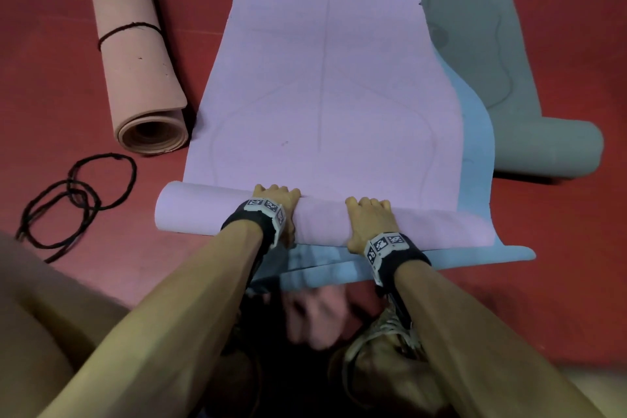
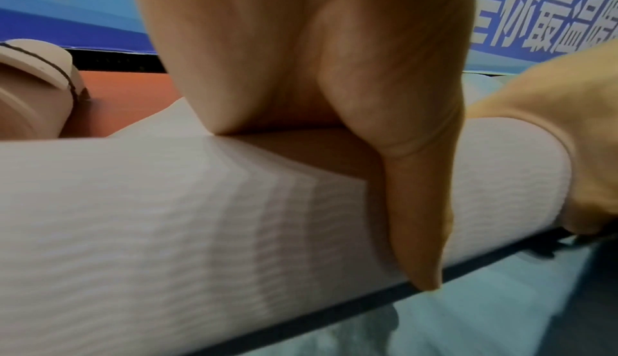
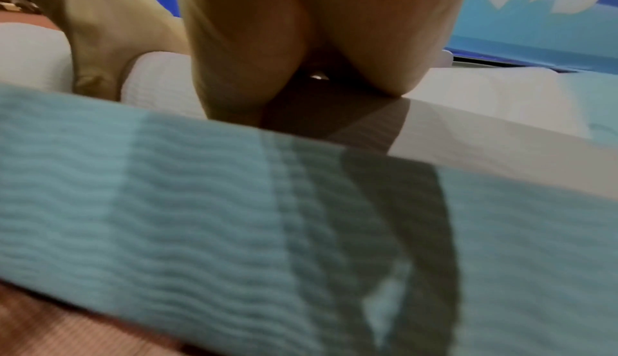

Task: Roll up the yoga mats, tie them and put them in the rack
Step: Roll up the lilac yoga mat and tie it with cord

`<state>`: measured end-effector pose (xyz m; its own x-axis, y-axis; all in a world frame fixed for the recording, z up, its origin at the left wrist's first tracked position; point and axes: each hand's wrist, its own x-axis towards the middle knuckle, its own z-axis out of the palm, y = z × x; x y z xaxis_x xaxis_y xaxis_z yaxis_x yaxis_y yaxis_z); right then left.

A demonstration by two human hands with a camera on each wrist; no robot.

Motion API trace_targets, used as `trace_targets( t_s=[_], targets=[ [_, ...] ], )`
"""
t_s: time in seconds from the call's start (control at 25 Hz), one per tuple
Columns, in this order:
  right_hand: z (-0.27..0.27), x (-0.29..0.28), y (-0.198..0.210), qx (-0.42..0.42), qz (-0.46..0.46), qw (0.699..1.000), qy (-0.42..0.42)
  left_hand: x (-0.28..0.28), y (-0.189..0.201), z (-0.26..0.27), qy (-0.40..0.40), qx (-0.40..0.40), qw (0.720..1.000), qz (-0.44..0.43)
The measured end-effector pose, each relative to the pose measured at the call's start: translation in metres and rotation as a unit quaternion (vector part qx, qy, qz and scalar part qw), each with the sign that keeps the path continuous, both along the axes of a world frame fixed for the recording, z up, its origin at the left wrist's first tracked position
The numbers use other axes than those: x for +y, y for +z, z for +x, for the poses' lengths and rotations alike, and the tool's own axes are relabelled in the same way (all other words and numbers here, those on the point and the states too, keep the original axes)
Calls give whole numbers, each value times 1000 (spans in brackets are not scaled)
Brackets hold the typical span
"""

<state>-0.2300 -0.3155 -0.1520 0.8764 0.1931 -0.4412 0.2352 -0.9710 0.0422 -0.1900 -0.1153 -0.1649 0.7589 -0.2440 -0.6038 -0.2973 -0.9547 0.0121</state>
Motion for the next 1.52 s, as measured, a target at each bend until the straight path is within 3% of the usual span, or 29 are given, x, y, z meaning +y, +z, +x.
trace_targets(
  t_s=[0.32,0.44,0.72,0.96,1.12,1.28,1.36,1.52],
  targets=[
    [42,1,14,162,-19,986,-20,-1,-5,-40,3,-104,994,23],
    [28,-2,8,136,-17,990,-22,-2,-2,-38,2,-86,996,13],
    [-16,-7,-4,-26,8,1000,-3,-1,13,-1,15,17,1000,-14],
    [-1,-1,0,5,6,1000,-15,4,7,-14,-3,-1,1000,-5],
    [22,-1,9,99,-19,995,-15,4,-1,-39,-29,-99,994,29],
    [43,0,11,161,-21,986,-36,1,-1,-44,-21,-112,991,63],
    [31,-3,8,137,-12,990,-37,-2,-1,-41,-24,-114,992,54],
    [-5,-10,-1,3,32,999,-6,-1,3,-22,-33,-68,997,23]
  ],
)
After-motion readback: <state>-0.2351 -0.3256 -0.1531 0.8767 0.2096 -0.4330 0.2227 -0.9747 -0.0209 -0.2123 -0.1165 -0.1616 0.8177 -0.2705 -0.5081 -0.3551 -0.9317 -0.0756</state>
